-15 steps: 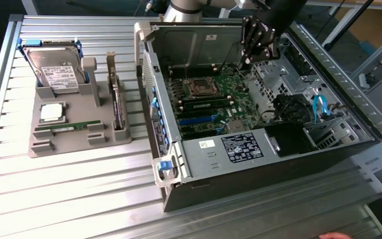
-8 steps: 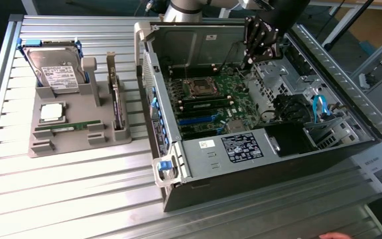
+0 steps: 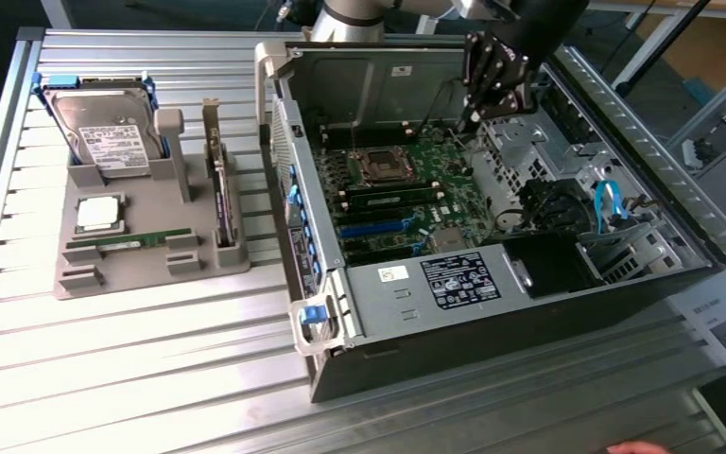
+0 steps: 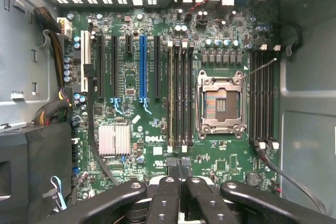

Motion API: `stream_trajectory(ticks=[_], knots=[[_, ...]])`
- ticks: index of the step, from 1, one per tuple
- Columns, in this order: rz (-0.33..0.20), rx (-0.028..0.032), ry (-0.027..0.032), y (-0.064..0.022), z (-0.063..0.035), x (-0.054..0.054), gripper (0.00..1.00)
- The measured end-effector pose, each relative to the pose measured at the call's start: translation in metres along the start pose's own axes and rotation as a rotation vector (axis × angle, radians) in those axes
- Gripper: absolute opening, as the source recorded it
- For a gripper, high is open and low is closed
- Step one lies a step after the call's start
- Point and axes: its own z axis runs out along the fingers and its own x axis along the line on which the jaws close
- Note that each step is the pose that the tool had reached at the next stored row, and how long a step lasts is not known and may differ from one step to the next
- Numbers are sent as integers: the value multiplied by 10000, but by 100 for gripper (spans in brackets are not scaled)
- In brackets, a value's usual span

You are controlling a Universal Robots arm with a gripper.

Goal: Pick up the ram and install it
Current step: 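Press down the ram until it locks into place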

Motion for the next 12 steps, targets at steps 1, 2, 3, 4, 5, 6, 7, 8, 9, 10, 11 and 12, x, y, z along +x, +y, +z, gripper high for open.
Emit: stream_trajectory(ticks=[1,2,3,4,5,6,7,8,9,10,11,12], knots=[[0,0,-1,0,6,0,10],[0,0,-1,0,11,0,10],[0,0,0,-1,15,1,10],[0,0,1,-1,20,1,10],[0,0,-1,-1,24,1,10],[0,0,-1,-1,29,1,10],[0,1,-1,-1,34,2,10],[0,0,0,-2,40,2,10],[0,0,-1,-2,47,2,10],[0,0,-1,-2,57,3,10],[0,0,-1,-3,66,3,10],[0,0,-1,-3,76,3,10]])
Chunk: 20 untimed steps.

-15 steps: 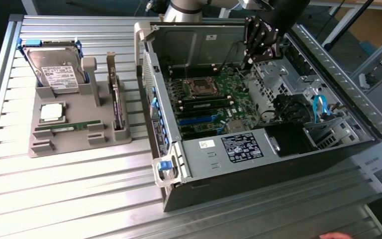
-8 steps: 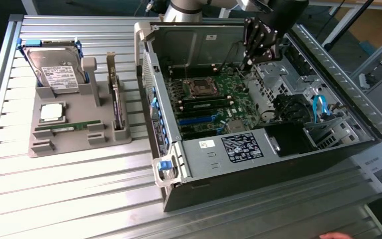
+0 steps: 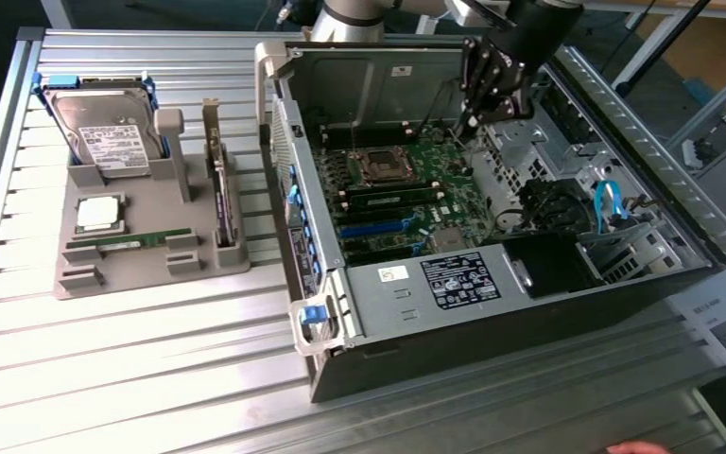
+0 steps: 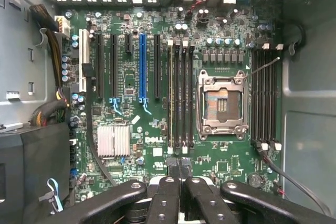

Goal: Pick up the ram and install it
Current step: 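Press down the ram until it locks into place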

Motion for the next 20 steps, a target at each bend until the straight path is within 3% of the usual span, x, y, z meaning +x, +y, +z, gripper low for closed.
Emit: stream_trajectory(ticks=[20], knots=[[0,0,0,-7,173,8,10]])
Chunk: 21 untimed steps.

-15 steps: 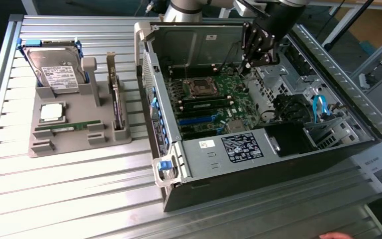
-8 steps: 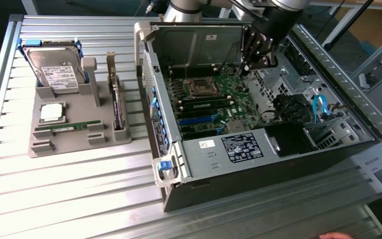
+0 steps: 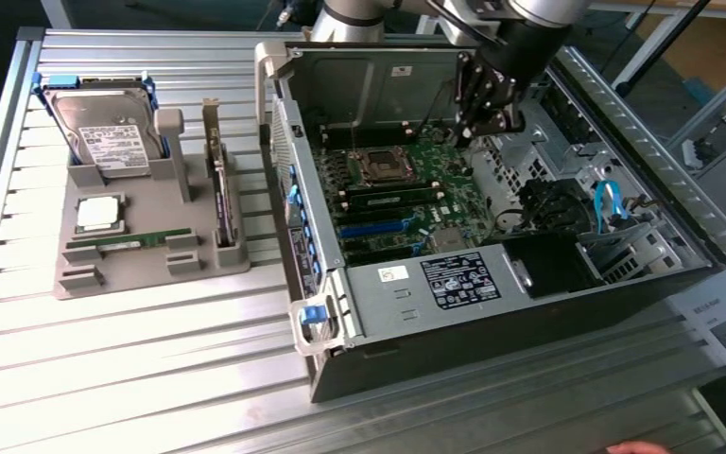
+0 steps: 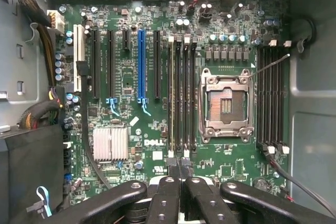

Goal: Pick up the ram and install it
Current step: 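Press down the ram until it locks into place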

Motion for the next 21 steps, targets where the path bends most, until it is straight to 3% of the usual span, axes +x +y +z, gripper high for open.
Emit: stream_trajectory(ticks=[21], knots=[[0,0,0,-10,244,11,10]])
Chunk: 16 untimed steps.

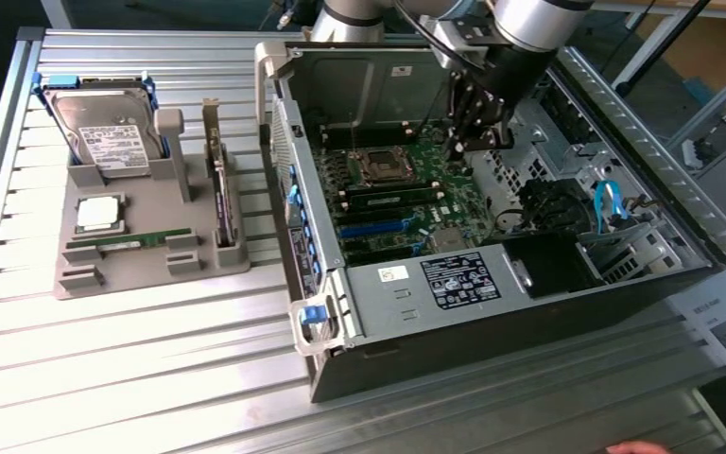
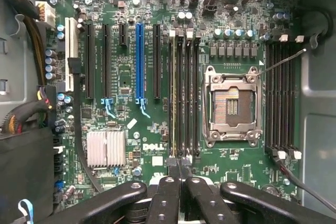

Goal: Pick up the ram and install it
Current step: 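Press down the ram until it locks into place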

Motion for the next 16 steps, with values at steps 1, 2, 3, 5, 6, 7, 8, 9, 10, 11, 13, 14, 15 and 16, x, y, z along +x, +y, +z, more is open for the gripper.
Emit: stream_trajectory(ticks=[1,2,3,5,6,7,8,9,10,11,13,14,15,16], knots=[[0,0,0,-1,16,1,10],[0,0,0,-1,29,1,10],[0,0,0,-2,41,2,10],[0,0,0,-3,65,3,10],[0,0,0,-3,79,4,10],[-1,0,0,-4,93,4,10],[0,0,1,-4,107,5,10],[0,0,0,-5,121,6,10],[0,0,0,-5,134,6,10],[0,0,1,-6,146,7,10],[0,0,0,-7,173,8,10],[0,0,0,-8,187,9,10],[0,0,0,-9,208,9,10],[0,0,1,-9,220,10,10]])
